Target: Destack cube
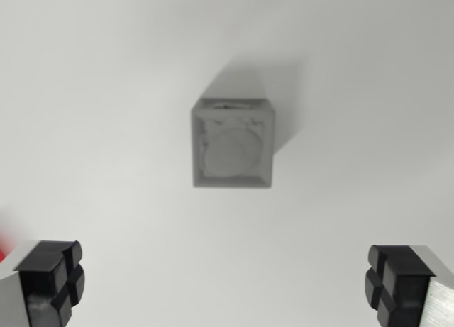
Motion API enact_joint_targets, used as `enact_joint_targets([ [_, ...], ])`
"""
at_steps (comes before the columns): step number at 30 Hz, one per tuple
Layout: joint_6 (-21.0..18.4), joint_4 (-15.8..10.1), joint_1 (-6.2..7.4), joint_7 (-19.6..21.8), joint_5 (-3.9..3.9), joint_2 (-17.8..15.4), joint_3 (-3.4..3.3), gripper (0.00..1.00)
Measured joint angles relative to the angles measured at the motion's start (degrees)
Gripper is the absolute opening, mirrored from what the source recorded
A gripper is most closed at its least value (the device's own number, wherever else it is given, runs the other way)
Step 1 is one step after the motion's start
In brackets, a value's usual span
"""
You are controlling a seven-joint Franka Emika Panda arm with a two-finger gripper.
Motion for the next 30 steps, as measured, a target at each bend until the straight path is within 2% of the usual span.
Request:
enact_joint_targets([
  [16, -8.32, 2.82, 0.00, 0.69, -1.00, -5.57, -0.04, 1.00],
  [30, -13.67, 5.47, -0.01, 1.00, -1.36, -8.28, -0.04, 1.00],
])
